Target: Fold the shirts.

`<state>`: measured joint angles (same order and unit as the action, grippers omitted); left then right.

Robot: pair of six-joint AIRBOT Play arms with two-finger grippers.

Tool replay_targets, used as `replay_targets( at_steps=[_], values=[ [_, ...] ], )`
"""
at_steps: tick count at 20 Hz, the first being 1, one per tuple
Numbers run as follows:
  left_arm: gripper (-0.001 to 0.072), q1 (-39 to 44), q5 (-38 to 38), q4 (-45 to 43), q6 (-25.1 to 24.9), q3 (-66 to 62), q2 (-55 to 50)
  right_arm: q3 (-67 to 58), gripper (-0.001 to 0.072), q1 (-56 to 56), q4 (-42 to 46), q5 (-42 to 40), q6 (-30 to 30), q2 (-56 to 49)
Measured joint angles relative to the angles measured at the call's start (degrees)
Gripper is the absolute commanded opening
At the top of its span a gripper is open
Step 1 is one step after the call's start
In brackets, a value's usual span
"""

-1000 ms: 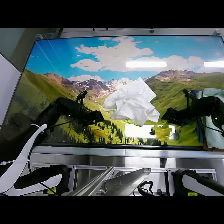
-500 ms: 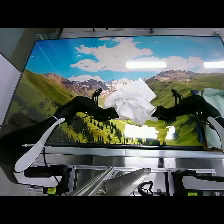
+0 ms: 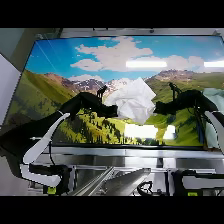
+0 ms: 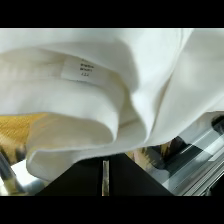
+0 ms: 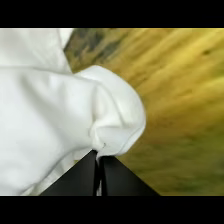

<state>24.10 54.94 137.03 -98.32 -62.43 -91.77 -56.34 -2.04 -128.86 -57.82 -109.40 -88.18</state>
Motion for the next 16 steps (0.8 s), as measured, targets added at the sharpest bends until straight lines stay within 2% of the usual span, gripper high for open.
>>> replay_targets(
  at_steps=[4,8,12,16],
  values=[
    [0.0014,-0.7,0.2,-0.5,-0.3,-0.3,3.2,-1.1,0.0020,0.0,-0.5,-1.6,-0.2,3.6],
    [0.0013,-2.4,-1.4,-0.9,-1.2,-4.9,14.1,-7.2,0.0020,-1.2,-1.4,-4.9,-0.3,13.5],
    [0.0013,-3.5,-1.4,-4.9,-1.2,-22.2,26.6,-24.4,0.0020,-2.4,-2.6,-3.3,-2.2,28.2],
    [0.0012,-0.5,1.6,-13.6,3.1,-47.4,31.5,-44.4,0.0020,-2.7,-1.4,0.0,-4.7,37.0]
  ],
)
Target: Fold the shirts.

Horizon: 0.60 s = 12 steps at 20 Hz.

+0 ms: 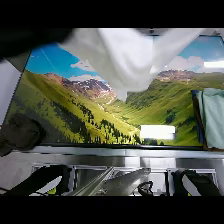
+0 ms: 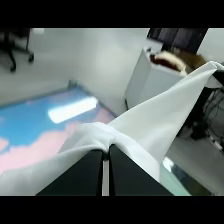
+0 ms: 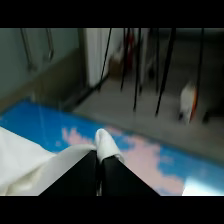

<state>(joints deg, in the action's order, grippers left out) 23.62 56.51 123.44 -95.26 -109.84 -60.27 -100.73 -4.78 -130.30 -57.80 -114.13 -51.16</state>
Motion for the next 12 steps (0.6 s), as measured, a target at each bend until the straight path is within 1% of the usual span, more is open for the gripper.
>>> replay_targets(
  at_steps=[1,2,4,6,9,11,12],
  values=[
    [0.0012,1.7,1.0,-2.6,1.4,-7.5,0.7,-7.2,0.0020,0.0,0.9,0.9,-1.1,1.9],
    [0.0013,2.9,1.2,-4.2,2.1,-11.1,1.3,-10.7,0.0021,-0.1,2.0,1.7,-1.6,2.8],
    [0.0013,4.5,1.1,-8.7,3.7,-13.5,3.5,-15.3,0.0020,-0.1,4.6,2.8,-2.1,4.2],
    [0.0013,5.3,0.2,-14.4,6.0,-9.5,6.6,-16.5,0.0020,-0.1,7.7,2.2,-1.3,4.5],
    [0.0013,5.5,-0.3,-25.2,10.9,1.4,9.2,-13.4,0.0021,-0.1,10.5,-0.1,0.8,2.5],
    [0.0013,3.6,-0.3,-28.6,12.9,7.9,8.0,-9.1,0.0021,-0.1,12.1,-2.6,2.6,-0.9],
    [0.0013,1.8,-0.3,-28.6,13.3,10.6,6.4,-6.6,0.0021,-0.1,12.4,-3.8,3.3,-2.9]
  ],
)
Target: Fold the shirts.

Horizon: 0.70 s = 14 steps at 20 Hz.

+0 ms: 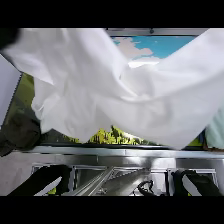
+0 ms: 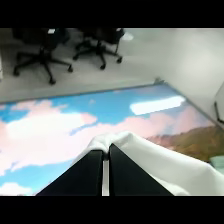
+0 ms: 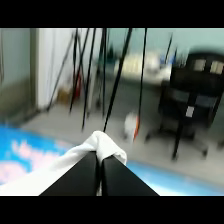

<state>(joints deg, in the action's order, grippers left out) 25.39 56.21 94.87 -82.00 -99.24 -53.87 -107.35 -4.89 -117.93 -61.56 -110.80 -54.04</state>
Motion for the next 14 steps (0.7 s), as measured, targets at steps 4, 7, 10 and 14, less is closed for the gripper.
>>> replay_targets(
  at_steps=[4,7,10,14],
  values=[
    [0.0013,-9.8,0.0,11.3,-5.9,9.5,-11.5,13.1,0.0021,0.0,0.7,-1.7,1.8,-10.3],
    [0.0014,-15.4,-1.6,19.3,-11.8,12.7,-24.5,22.5,0.0021,0.0,0.9,3.5,2.4,-20.5],
    [0.0014,-18.4,-1.8,23.6,-14.8,9.4,-39.2,26.6,0.0021,0.0,-0.6,10.0,3.0,-31.6],
    [0.0678,-20.2,2.4,25.9,-16.3,-2.7,-53.4,28.0,0.0400,0.0,-5.7,16.4,3.3,-41.4]
  ],
)
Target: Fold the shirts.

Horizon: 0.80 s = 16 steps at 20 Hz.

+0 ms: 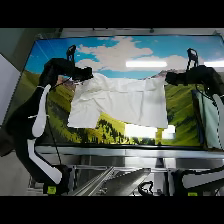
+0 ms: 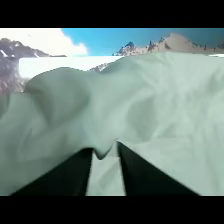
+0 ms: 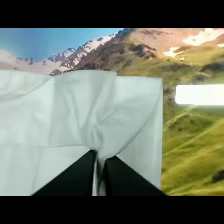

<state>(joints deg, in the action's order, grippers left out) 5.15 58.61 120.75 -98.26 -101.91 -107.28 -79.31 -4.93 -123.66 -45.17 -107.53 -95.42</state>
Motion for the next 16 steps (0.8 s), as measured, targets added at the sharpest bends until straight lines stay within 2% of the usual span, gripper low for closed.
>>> replay_targets(
  at_steps=[1,3,6,11,16],
  values=[
    [0.0677,-0.6,1.7,0.3,0.0,-3.7,-2.1,-0.2,0.0437,-0.3,-0.8,0.5,0.0,-1.0],
    [0.0677,-2.4,6.3,0.3,-0.2,-10.5,-4.3,-1.5,0.0437,-2.0,-1.7,-0.8,0.2,-1.2],
    [0.0677,-7.1,14.0,0.6,-0.2,-13.7,-3.1,-2.9,0.0437,-6.8,-1.8,-8.4,0.2,1.4],
    [0.0676,-17.7,24.2,0.3,-2.7,-0.6,3.9,2.9,0.0437,-15.2,0.7,-23.4,0.0,4.5],
    [0.0675,-23.0,25.0,1.9,-8.5,12.6,6.3,14.3,0.0437,-16.6,1.1,-29.9,-1.6,4.7]
  ],
)
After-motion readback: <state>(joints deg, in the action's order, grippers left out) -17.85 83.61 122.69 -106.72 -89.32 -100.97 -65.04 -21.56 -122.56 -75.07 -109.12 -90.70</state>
